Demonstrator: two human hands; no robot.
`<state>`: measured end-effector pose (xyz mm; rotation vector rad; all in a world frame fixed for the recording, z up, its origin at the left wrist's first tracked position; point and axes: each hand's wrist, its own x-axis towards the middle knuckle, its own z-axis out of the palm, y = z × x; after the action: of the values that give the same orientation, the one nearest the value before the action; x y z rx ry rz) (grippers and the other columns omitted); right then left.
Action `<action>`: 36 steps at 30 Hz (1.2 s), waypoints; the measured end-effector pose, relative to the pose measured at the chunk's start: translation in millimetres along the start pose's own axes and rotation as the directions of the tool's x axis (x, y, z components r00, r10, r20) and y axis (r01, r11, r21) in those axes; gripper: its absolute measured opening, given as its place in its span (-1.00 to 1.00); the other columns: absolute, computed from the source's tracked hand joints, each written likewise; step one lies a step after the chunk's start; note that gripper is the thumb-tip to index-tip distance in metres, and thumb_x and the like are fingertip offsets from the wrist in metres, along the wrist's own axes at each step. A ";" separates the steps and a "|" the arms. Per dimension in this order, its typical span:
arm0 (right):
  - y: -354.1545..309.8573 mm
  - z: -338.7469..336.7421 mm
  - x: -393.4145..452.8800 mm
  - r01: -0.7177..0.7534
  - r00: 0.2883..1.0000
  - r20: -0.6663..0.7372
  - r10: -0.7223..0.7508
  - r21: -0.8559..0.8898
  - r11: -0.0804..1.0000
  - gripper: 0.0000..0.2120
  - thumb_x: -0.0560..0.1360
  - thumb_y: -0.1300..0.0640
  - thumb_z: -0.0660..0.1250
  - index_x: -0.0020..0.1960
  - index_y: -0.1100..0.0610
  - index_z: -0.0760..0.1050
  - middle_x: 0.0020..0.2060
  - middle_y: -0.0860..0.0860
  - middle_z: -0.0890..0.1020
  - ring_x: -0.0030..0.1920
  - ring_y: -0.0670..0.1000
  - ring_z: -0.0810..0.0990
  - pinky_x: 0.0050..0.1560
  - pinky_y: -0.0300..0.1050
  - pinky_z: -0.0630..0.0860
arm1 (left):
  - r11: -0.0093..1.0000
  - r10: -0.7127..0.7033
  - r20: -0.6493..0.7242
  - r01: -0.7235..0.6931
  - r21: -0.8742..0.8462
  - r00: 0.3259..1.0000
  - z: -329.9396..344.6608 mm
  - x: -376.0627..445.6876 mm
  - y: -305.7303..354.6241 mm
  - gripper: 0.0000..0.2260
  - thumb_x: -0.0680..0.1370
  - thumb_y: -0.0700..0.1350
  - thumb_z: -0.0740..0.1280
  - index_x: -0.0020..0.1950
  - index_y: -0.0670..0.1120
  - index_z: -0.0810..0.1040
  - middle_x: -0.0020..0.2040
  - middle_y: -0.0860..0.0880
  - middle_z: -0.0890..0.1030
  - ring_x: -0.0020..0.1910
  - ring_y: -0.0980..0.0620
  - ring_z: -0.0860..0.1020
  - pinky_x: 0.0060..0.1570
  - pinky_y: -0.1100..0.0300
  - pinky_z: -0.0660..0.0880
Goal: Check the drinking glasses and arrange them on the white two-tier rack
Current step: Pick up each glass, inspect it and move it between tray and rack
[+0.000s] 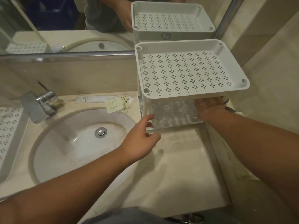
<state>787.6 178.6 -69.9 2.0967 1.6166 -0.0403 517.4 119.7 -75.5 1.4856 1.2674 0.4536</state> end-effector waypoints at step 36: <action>-58.2 18.1 -101.0 0.245 0.953 -0.215 -0.213 0.136 0.960 -0.68 0.45 -0.05 0.25 0.14 0.04 0.55 -0.06 0.01 0.60 -0.06 0.08 0.55 -0.10 -0.07 0.37 | 0.926 0.086 -0.226 0.006 0.378 0.970 -44.4 -29.4 -41.7 -0.58 0.57 0.00 0.28 0.44 0.11 0.39 0.43 0.13 0.36 0.04 0.15 0.53 0.06 0.11 0.53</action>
<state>708.9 90.8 -75.1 2.0734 2.0342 -0.0423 451.6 108.9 -86.7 1.8233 1.5828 0.4424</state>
